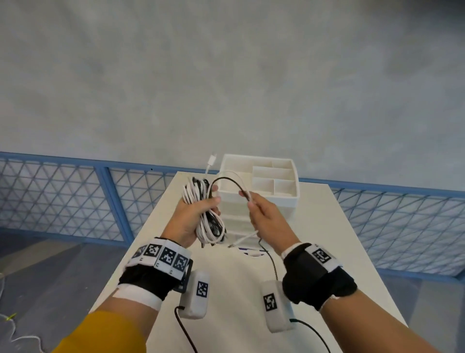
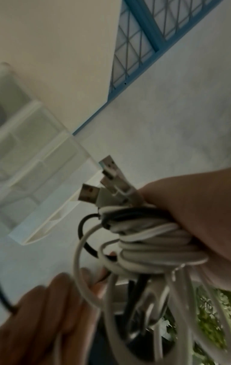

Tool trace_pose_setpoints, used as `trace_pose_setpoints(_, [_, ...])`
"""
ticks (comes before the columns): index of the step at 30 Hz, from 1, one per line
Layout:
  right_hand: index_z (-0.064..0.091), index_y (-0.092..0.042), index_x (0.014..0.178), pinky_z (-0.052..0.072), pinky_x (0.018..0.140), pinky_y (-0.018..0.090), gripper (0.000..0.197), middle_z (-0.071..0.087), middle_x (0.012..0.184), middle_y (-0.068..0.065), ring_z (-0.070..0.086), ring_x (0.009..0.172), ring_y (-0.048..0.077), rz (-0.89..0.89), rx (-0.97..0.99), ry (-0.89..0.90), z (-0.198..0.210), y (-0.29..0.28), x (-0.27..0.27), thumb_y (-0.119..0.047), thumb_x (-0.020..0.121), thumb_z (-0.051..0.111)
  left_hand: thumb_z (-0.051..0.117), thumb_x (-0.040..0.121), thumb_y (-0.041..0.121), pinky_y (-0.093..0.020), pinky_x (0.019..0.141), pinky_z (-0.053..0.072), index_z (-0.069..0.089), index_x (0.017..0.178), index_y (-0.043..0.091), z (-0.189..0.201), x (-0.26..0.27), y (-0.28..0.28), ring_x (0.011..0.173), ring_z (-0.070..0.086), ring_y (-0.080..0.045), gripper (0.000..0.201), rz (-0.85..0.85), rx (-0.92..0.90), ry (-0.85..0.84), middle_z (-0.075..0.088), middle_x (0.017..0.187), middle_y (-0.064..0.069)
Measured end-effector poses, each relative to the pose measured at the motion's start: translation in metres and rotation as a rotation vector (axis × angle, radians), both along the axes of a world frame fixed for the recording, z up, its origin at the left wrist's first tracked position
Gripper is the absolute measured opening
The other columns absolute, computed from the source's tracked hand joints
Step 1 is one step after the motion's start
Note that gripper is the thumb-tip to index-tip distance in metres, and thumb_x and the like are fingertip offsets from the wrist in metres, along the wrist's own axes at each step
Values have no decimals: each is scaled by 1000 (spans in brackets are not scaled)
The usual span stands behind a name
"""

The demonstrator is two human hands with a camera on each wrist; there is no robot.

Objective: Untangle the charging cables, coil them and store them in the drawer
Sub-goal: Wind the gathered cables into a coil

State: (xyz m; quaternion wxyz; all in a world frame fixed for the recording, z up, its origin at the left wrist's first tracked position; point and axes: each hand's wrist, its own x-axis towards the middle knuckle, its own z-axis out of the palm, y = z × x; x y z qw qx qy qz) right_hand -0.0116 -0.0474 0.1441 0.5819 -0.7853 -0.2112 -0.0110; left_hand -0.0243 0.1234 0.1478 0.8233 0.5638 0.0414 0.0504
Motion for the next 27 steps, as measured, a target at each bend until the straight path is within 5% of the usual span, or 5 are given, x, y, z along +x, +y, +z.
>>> trace_pose_setpoints(2, [46, -17, 133, 39, 72, 0, 37, 56, 92, -22, 53, 77, -17, 10, -104, -147, -3, 13, -11, -13, 97, 39, 61, 80, 1, -23, 50, 52, 62, 97, 10, -7, -3, -12, 53, 58, -14, 19, -37, -10, 14, 59, 57, -4])
trace_pose_setpoints(5, [28, -25, 143, 50, 87, 22, 50, 67, 115, 5, 65, 99, 20, 79, -352, -289, -12, 22, -23, -25, 94, 36, 61, 81, 5, -23, 53, 54, 64, 92, 7, -13, -3, -18, 60, 66, -12, 11, -39, -59, 8, 67, 63, -2])
trace_pose_setpoints(13, [26, -24, 144, 46, 91, 31, 47, 63, 121, 18, 61, 107, 30, 120, -418, -100, 6, 20, -15, -25, 98, 36, 80, 45, 48, -29, 61, 58, 64, 94, 6, -26, -5, -24, 72, 71, -19, 66, -113, -249, -9, 74, 73, -6])
trace_pose_setpoints(18, [16, -13, 145, 42, 71, 35, 55, 65, 106, 21, 61, 92, 38, 157, -981, -350, 8, 15, -23, -24, 96, 37, 72, 62, 24, -37, 76, 56, 65, 88, 9, -30, -4, -25, 77, 66, -21, 31, -78, -120, 48, 69, 77, -6])
trace_pose_setpoints(27, [32, -16, 138, 46, 74, 35, 44, 53, 76, -2, 57, 74, 21, 182, -502, -170, -17, -9, -28, -15, 95, 42, 50, 86, 13, -30, 65, 46, 51, 47, 13, -12, 10, -10, 46, 55, -14, 38, 10, -342, 170, 52, 39, 0])
